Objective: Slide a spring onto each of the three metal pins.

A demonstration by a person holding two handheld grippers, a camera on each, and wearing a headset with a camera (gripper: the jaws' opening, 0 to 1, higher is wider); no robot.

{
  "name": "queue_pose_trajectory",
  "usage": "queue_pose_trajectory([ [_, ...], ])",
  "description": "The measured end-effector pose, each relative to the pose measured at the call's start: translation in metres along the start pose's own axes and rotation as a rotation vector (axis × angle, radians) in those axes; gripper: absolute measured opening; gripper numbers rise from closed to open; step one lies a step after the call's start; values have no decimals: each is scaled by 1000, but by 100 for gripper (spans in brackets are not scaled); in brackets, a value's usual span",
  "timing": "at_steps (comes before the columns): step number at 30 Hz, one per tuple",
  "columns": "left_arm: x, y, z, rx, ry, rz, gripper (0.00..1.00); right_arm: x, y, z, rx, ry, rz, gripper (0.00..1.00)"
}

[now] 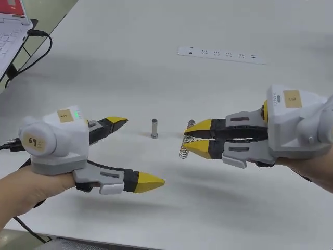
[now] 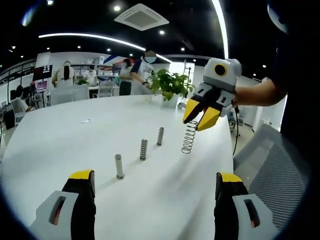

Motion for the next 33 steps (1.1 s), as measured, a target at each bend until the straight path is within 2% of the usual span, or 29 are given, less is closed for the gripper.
queue_pose_trajectory([
  [3, -2, -1, 2, 4, 15, 5, 98, 1, 0, 0, -1, -2, 1, 8],
  [5, -3, -4, 3, -4, 12, 33, 98, 0, 1, -1, 0, 1, 2, 8],
  [12, -3, -6, 5, -1, 21, 27, 98, 1, -1, -3, -15, 3, 12, 8],
  [19, -6, -14, 12, -14, 35, 53, 98, 4, 1, -4, -16, 7, 20, 8],
  [33, -9, -18, 15, -19, 37, 71, 98, 9, 2, -12, -33, 8, 32, 8],
])
Point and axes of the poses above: the centre of the closed fingertips' face, and the gripper's own axes: z roughly backward along the fingers, x roughly to its right, y roughly out of its top, the point moved 3 cm from there along z, roughly backward along the fingers, and after that the axes turned 11 degrees about -x, right-handed, at the moved point
